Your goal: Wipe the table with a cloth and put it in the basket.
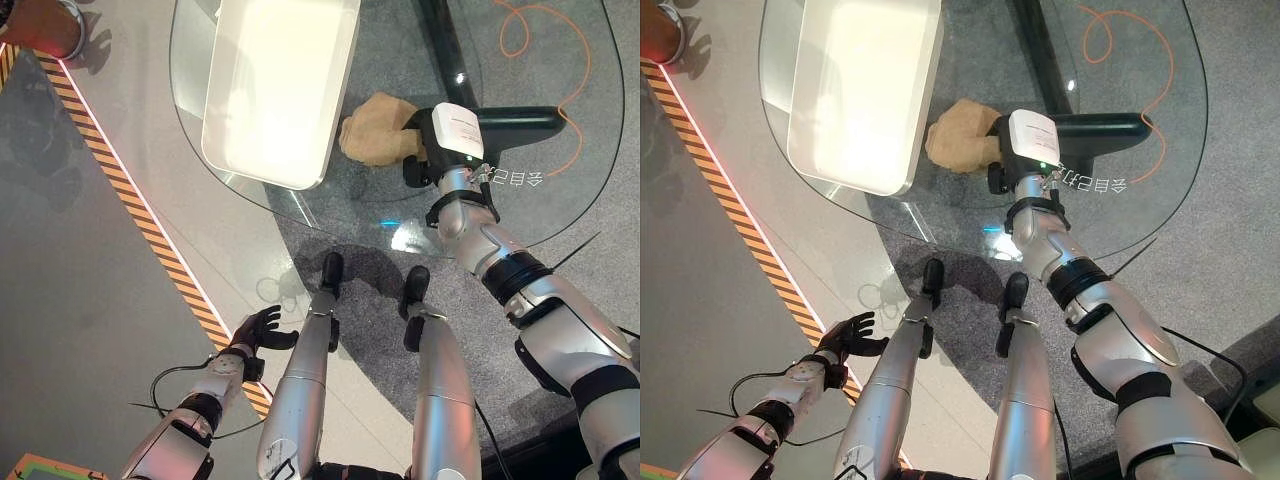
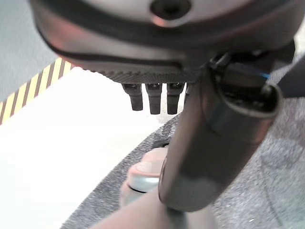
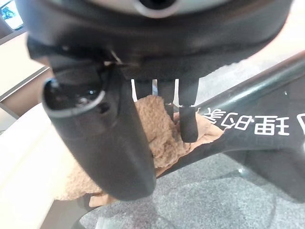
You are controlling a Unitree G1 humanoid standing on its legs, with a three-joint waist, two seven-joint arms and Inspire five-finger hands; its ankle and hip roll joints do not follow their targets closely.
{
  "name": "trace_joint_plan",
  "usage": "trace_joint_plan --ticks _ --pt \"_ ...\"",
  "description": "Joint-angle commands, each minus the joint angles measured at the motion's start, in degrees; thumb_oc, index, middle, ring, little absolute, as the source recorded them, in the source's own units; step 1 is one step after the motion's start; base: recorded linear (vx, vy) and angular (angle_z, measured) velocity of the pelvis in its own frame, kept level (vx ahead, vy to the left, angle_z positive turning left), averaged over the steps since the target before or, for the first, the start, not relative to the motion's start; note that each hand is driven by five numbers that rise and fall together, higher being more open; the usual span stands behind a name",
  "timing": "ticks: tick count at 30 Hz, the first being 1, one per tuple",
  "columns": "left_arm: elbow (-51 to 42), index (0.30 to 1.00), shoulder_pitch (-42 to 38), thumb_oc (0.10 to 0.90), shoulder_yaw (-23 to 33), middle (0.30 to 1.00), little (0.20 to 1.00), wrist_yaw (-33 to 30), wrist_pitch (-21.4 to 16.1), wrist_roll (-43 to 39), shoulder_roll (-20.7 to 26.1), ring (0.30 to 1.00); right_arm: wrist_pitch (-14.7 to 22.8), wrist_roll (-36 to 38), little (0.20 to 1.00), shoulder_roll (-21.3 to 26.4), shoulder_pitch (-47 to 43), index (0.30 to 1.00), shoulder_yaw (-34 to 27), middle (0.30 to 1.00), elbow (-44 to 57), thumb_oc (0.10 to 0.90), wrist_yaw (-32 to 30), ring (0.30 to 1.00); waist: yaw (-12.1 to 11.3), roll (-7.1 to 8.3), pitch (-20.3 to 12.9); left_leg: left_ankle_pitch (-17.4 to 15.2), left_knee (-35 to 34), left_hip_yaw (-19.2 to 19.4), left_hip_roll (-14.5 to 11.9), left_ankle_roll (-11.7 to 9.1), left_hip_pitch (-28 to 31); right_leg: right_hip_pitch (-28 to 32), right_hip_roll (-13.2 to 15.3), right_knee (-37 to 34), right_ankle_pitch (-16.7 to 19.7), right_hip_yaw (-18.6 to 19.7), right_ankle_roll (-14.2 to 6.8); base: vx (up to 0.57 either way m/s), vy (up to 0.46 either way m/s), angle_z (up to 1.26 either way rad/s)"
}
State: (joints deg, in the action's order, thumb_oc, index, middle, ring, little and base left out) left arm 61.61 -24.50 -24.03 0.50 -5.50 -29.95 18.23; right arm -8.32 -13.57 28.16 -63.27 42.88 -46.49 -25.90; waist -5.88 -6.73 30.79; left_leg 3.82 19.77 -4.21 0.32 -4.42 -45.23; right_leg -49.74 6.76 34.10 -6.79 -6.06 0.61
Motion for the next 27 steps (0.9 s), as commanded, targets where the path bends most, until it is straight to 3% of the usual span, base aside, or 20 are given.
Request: trace_joint_plan --ticks 1,14,19,23,24,27 --pt "-0.40 0.900 1.81 0.800 2.29 0.900 0.900 -1.23 -2.15 -4.01 -1.50 0.900 4.32 -1.61 0.200 -5.34 1.83 0.300 3.07 0.300 5.34 0.100 2.31 0.300 -0.06 -0.70 -1.00 -3.19 4.50 4.63 2.73 4.46 0.06 2.17 -1.51 -2.62 1.95 -2.57 0.04 0.00 0.000 0.00" --pt "-0.69 0.900 0.93 0.800 7.33 0.900 0.900 -4.15 -4.61 -11.21 -1.34 0.900 3.68 -1.10 0.200 -5.33 2.71 0.300 2.59 0.300 5.41 0.100 0.85 0.300 -0.13 -0.04 -1.00 -3.17 4.77 4.31 2.59 4.49 -0.18 1.84 -1.41 -2.12 1.95 -2.69 -0.09 0.00 0.000 0.00" --pt "-0.60 0.900 0.46 0.800 9.23 0.900 0.900 -5.45 -6.01 -16.49 -1.13 0.900 3.47 4.35 0.200 -5.38 2.73 0.300 0.64 0.300 3.53 0.100 -3.12 0.300 -0.12 -0.07 -1.00 -3.41 5.01 4.01 2.54 4.51 0.18 2.13 -1.55 -1.69 1.67 -2.18 -0.08 0.00 0.000 0.00" --pt "-0.65 0.900 -0.33 0.800 13.70 0.900 0.900 -10.42 -10.31 -21.39 -0.20 0.900 5.29 12.43 0.200 -5.48 3.21 0.300 -4.26 0.300 1.00 0.100 -8.98 0.300 -0.01 0.08 -1.00 -3.54 5.15 3.87 2.32 4.34 0.55 2.35 -1.98 -1.12 1.23 -1.61 -0.06 0.01 0.028 0.01" --pt "-1.42 0.900 -0.85 0.800 15.47 0.900 0.900 -13.72 -12.98 -22.63 0.58 0.900 6.12 15.65 0.200 -5.39 3.60 0.300 -6.10 0.300 1.35 0.100 -11.44 0.300 0.05 0.29 -1.00 -3.59 5.11 3.88 2.20 4.30 0.67 2.43 -2.16 -1.09 1.15 -1.47 -0.07 0.00 0.000 0.00" --pt "-3.58 0.900 -1.77 0.800 17.81 0.900 0.900 -17.73 -14.93 -23.36 1.50 0.900 7.23 18.05 0.200 -5.44 4.52 0.300 -8.69 0.300 2.47 0.100 -13.44 0.300 0.09 0.63 -1.00 -3.62 5.01 3.68 2.19 4.32 0.75 2.48 -2.42 -1.11 1.09 -1.34 -0.17 0.00 0.000 0.00"
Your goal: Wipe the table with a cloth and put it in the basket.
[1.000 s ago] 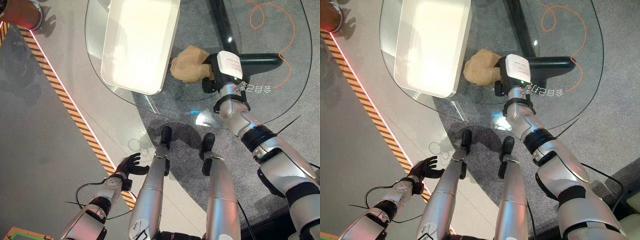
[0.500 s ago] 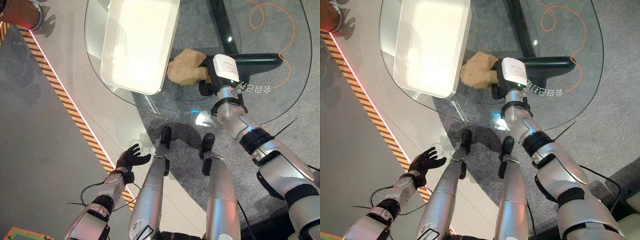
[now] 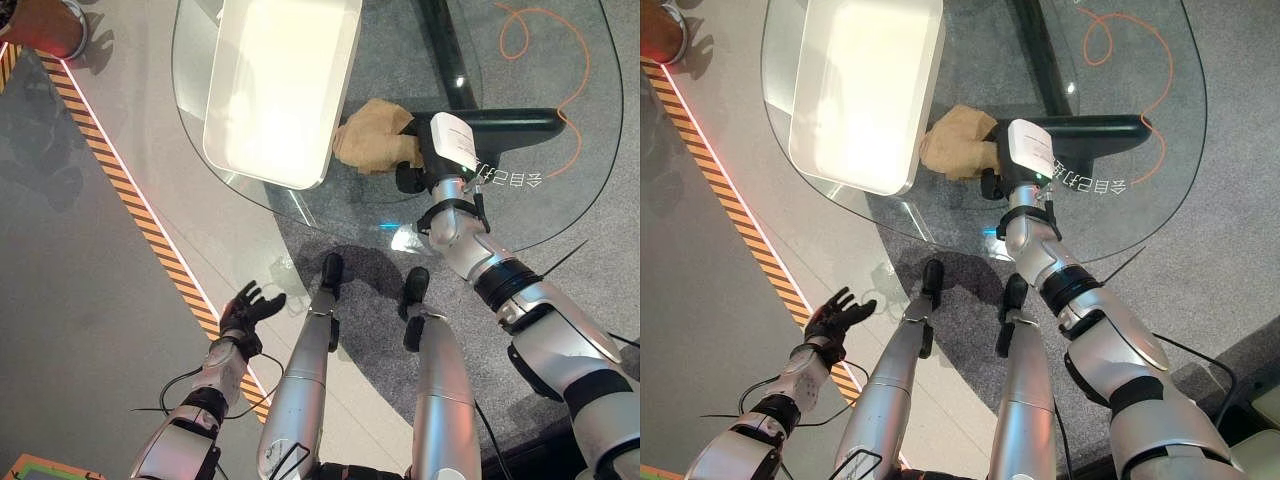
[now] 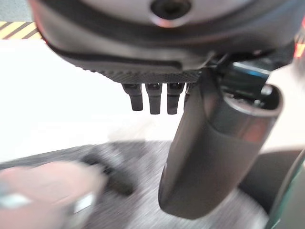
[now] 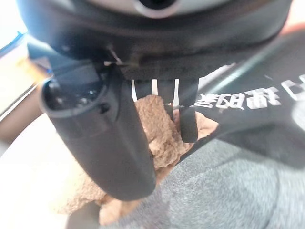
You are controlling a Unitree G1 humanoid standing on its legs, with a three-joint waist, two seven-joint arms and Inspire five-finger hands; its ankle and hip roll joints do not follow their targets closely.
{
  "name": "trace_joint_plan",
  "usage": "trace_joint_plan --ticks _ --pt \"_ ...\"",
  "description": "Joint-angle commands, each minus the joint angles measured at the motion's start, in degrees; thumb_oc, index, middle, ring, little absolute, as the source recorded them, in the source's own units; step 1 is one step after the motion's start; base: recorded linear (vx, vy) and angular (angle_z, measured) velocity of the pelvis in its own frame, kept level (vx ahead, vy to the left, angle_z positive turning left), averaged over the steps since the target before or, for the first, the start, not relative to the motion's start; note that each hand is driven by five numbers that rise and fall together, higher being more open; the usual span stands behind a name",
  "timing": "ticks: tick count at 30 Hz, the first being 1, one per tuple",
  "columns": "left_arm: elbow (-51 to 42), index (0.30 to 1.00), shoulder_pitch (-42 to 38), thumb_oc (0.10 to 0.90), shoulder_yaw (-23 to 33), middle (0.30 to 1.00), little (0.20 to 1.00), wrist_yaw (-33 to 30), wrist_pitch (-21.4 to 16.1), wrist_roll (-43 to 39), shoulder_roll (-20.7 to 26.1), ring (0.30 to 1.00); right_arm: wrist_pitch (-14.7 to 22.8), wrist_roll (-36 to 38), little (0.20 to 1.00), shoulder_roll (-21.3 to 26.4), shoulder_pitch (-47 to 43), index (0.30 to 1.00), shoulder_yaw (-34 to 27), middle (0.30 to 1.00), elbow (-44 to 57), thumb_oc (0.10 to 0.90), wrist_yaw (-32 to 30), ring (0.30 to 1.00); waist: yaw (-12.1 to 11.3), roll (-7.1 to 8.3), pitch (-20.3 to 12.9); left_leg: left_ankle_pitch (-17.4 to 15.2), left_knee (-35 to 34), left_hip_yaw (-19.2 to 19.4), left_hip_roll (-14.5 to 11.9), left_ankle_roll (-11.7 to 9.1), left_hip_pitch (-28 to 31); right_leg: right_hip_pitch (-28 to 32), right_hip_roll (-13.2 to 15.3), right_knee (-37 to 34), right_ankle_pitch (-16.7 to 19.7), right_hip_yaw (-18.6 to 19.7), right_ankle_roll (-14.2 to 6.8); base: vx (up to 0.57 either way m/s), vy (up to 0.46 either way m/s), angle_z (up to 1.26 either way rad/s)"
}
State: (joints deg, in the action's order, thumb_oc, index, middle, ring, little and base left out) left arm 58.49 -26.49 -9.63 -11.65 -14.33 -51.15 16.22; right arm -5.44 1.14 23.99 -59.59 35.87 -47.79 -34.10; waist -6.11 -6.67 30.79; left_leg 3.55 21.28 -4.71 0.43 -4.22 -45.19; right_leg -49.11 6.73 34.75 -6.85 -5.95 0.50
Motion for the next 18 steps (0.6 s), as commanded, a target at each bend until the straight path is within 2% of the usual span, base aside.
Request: trace_joint_plan --ticks 1,3,9,15,18 --pt "-2.44 0.900 -0.98 0.800 4.46 0.900 0.900 -8.16 -6.87 -1.99 3.96 0.900 4.64 5.00 0.200 -1.16 1.27 0.300 -3.28 0.300 5.88 0.100 -6.86 0.300 0.46 0.92 -1.00 -3.31 3.50 4.03 2.00 4.14 0.60 1.77 -2.48 -1.72 1.17 -1.52 -0.10 0.00 0.000 0.00" --pt "-6.54 0.900 -2.33 0.800 4.88 0.900 0.900 -11.91 -9.80 -0.72 3.91 0.900 4.72 6.57 0.200 -0.73 2.16 0.300 -5.51 0.300 9.74 0.100 -8.31 0.300 0.72 1.55 -1.00 -3.24 3.33 3.74 2.03 4.19 0.39 1.61 -2.70 -1.91 1.36 -1.52 -0.18 -0.02 -0.032 0.02" --pt "-13.73 0.900 -4.06 0.800 6.19 0.900 0.900 -18.45 -14.87 3.18 3.86 0.900 5.83 6.97 0.200 -0.32 6.00 0.300 -10.48 0.300 19.29 0.100 -10.86 0.300 1.85 2.85 -1.00 -3.05 2.40 3.79 1.83 4.32 0.28 1.60 -3.55 -3.02 1.75 -1.11 -0.33 -0.01 -0.010 -0.01" --pt "-19.62 0.900 -4.79 0.800 6.77 0.900 0.900 -20.57 -18.89 8.05 5.17 0.900 6.80 4.79 0.200 0.05 10.41 0.300 -12.89 0.300 27.23 0.100 -11.26 0.300 2.94 3.36 -1.00 -3.35 2.69 3.98 1.61 4.43 0.15 1.48 -4.09 -2.76 1.58 -0.38 -0.36 0.00 0.005 -0.03" --pt "-24.91 0.900 -5.29 0.800 6.89 0.900 0.900 -20.61 -19.67 10.40 5.82 0.900 7.33 3.53 0.200 0.28 13.29 0.300 -14.52 0.300 32.14 0.100 -11.03 0.300 3.43 3.53 -1.00 -3.54 2.83 4.12 1.51 4.50 0.12 1.49 -4.16 -2.67 1.51 -0.10 -0.47 0.00 0.000 0.00"
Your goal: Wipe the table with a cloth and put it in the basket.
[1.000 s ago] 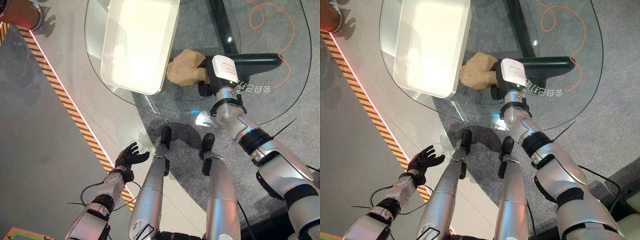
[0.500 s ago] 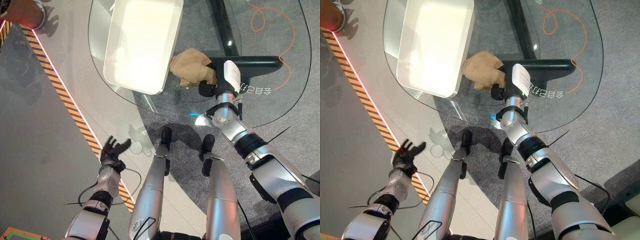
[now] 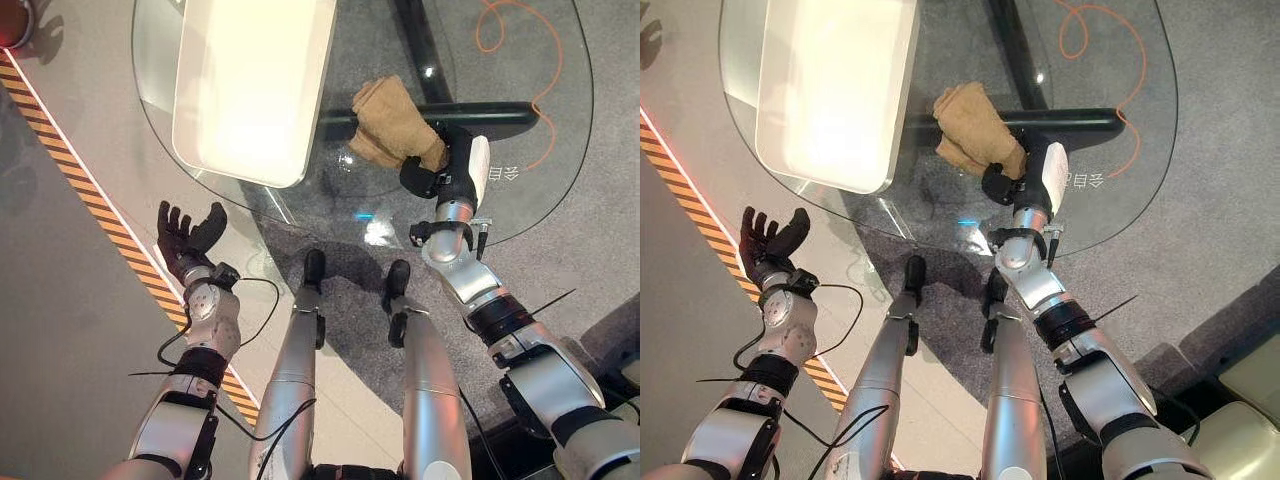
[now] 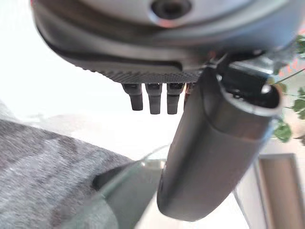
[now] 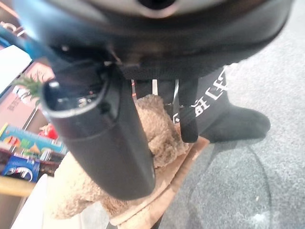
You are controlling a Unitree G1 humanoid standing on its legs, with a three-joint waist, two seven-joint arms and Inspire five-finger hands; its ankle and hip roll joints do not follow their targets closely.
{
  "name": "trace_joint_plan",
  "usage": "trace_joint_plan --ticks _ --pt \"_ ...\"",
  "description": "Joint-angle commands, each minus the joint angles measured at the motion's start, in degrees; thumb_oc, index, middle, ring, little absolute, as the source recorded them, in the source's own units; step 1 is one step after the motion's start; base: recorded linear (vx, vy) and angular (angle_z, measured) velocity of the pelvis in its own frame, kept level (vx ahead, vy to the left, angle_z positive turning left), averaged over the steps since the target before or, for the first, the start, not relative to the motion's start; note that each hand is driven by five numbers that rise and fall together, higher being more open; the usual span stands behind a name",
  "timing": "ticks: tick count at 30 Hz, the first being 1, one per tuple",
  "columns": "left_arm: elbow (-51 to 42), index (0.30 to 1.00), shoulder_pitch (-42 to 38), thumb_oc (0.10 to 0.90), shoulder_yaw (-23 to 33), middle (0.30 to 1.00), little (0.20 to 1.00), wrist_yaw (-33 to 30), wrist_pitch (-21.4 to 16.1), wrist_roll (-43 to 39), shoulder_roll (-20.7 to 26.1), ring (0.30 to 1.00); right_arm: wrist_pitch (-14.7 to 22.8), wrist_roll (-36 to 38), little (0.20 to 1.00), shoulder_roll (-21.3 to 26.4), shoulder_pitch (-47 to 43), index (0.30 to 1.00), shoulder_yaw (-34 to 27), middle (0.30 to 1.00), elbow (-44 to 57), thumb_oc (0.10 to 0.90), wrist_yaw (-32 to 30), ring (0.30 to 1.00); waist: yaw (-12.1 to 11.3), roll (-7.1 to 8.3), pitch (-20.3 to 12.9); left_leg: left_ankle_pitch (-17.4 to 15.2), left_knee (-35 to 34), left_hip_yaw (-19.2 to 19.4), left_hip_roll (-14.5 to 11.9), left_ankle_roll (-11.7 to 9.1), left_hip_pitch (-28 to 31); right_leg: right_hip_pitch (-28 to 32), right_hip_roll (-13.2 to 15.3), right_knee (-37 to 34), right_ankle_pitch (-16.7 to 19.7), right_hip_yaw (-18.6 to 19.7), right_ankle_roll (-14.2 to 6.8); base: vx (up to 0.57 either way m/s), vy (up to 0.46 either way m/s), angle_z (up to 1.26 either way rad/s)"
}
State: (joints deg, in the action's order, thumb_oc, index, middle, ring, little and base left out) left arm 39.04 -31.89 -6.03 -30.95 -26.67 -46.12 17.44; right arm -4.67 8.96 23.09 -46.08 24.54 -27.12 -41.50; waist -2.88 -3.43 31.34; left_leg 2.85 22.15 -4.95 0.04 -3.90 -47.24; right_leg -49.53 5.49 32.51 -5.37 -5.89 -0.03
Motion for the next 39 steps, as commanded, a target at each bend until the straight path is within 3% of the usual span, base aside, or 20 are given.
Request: trace_joint_plan --ticks 1,11,18,33,39 --pt "-7.64 0.900 0.01 0.800 3.53 0.900 0.900 -1.61 -7.32 6.06 4.34 0.900 7.03 -4.67 0.200 1.07 0.57 0.300 -3.77 0.300 12.59 0.100 -3.34 0.300 0.28 0.30 -1.55 -2.94 2.07 4.35 1.89 4.23 2.06 1.82 -2.91 -0.29 -0.08 -0.09 0.03 0.00 0.000 0.00" --pt "-23.66 0.900 1.49 0.800 3.10 0.900 0.900 2.89 -8.14 10.89 0.86 0.900 9.34 -9.63 0.200 -1.09 4.69 0.300 -8.23 0.300 21.16 0.100 -1.11 0.300 0.58 0.78 -1.55 -3.58 2.26 3.95 2.33 4.81 2.51 2.43 -2.98 -0.10 -0.21 -0.01 -0.18 0.00 -0.007 0.00" --pt "-33.05 0.900 2.24 0.800 1.30 0.900 0.900 9.96 -4.99 9.51 -0.49 0.900 11.05 -12.90 0.200 -2.68 6.32 0.300 -9.37 0.300 27.64 0.100 1.74 0.300 1.15 0.92 -1.55 -3.80 2.50 4.26 2.41 5.11 2.76 2.71 -3.28 -0.06 -0.08 0.38 -0.25 0.00 0.000 0.00" --pt "-38.73 0.900 0.57 0.800 -2.41 0.900 0.900 23.68 0.46 -3.12 -2.36 0.900 15.70 -14.03 0.200 -3.28 5.71 0.300 -9.56 0.300 36.24 0.100 6.84 0.300 2.59 1.40 -1.55 -4.13 2.82 5.20 2.20 5.39 3.50 2.98 -4.17 0.26 0.40 1.70 -0.58 0.00 0.009 -0.03" --pt "-39.71 0.900 -0.59 0.800 -3.94 0.900 0.900 24.94 1.60 -3.58 -3.02 0.900 16.60 -13.06 0.200 -3.55 5.46 0.300 -8.99 0.300 38.10 0.100 8.49 0.300 2.95 1.71 -1.55 -3.98 2.76 5.34 2.14 5.37 3.31 2.82 -4.36 0.16 0.53 1.91 -0.60 0.00 0.002 -0.01"
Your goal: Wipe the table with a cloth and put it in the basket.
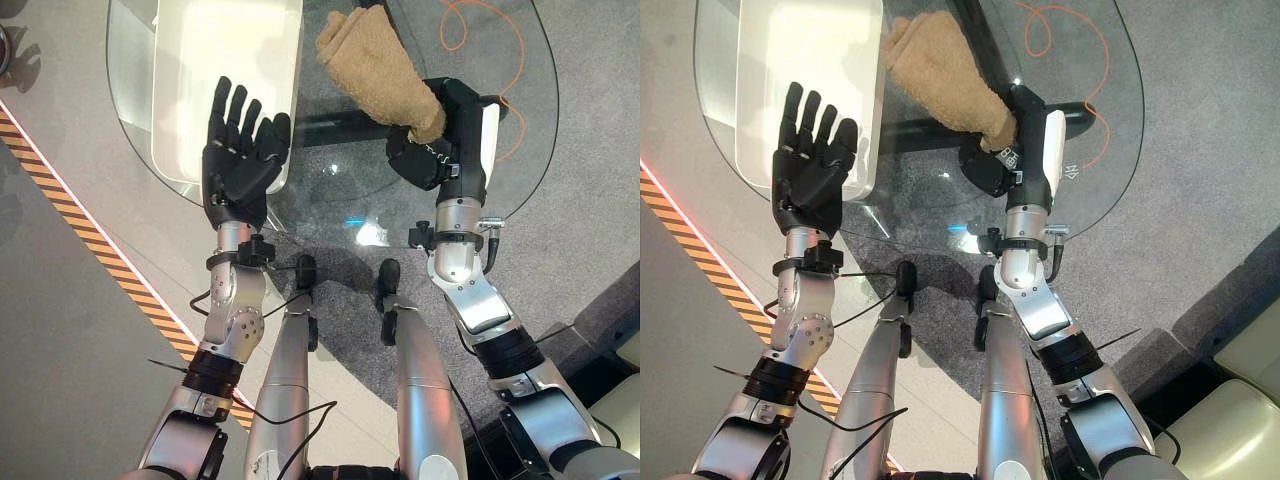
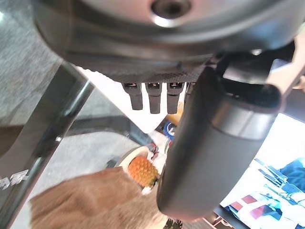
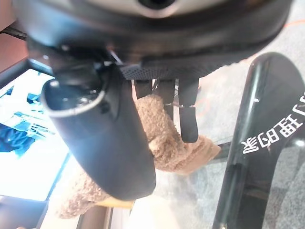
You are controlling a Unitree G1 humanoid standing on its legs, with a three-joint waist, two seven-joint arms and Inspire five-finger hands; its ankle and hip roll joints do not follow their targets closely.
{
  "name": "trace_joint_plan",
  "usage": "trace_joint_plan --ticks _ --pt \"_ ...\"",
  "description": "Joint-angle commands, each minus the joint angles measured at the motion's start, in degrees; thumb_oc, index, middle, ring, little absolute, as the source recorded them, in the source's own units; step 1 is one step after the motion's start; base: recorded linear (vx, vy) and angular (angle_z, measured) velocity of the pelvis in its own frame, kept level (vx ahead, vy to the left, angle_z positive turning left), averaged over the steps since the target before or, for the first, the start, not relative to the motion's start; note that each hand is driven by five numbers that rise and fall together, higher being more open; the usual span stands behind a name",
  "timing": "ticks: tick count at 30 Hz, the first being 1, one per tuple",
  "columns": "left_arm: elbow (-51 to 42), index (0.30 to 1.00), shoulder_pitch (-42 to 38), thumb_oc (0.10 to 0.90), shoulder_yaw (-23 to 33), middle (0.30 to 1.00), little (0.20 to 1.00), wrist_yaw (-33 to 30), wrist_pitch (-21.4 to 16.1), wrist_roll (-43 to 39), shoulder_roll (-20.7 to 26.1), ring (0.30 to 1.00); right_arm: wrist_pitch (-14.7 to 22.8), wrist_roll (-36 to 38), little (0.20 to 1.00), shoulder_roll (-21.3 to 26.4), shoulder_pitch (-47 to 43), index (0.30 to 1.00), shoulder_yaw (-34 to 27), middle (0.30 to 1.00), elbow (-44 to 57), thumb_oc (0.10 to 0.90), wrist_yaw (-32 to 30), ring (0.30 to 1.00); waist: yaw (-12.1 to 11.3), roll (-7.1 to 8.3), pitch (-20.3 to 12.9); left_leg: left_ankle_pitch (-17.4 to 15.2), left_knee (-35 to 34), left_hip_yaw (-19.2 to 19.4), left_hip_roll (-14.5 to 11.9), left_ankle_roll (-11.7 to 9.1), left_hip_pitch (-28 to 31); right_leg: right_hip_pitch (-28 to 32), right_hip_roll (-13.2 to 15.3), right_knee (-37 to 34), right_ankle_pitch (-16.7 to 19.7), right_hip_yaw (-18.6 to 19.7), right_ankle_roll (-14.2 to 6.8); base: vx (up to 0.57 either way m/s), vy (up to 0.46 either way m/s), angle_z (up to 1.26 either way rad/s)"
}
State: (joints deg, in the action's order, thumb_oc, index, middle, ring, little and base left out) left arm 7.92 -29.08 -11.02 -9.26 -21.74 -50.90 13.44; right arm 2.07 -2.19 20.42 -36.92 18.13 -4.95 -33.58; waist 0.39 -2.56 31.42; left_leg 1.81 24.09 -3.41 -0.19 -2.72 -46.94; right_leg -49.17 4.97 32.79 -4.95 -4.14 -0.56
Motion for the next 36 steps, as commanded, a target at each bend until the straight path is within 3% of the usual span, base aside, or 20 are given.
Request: trace_joint_plan --ticks 1,11,36 --pt "-8.69 0.900 -3.64 0.800 0.94 0.900 0.900 3.43 -3.23 1.17 0.91 0.900 10.09 -1.49 0.200 -0.94 -3.85 0.300 -2.43 0.300 16.07 0.100 1.12 0.300 -0.32 0.88 -1.62 -2.93 0.78 3.83 2.36 4.19 3.06 2.53 -3.87 -0.15 0.09 0.15 -0.04 0.00 0.000 0.00" --pt "-10.52 0.900 -6.63 0.800 -0.40 0.900 0.900 7.47 -0.39 -6.89 -0.21 0.900 10.39 -1.37 0.200 -2.13 -5.04 0.300 -0.88 0.300 17.07 0.100 3.69 0.300 0.15 1.05 -1.62 -2.88 0.67 4.01 2.27 3.96 3.07 2.56 -3.91 -0.37 0.11 0.34 -0.13 0.00 0.000 0.00" --pt "-11.79 0.900 -9.62 0.800 -2.06 0.900 0.900 10.15 3.78 -14.73 -2.78 0.900 9.87 -1.09 0.200 -2.98 -7.46 0.300 0.91 0.300 17.98 0.100 5.97 0.300 0.68 1.26 -1.62 -2.78 0.27 4.03 2.28 3.55 3.63 3.24 -4.00 -0.87 -0.04 0.40 -0.11 0.00 0.000 0.00"
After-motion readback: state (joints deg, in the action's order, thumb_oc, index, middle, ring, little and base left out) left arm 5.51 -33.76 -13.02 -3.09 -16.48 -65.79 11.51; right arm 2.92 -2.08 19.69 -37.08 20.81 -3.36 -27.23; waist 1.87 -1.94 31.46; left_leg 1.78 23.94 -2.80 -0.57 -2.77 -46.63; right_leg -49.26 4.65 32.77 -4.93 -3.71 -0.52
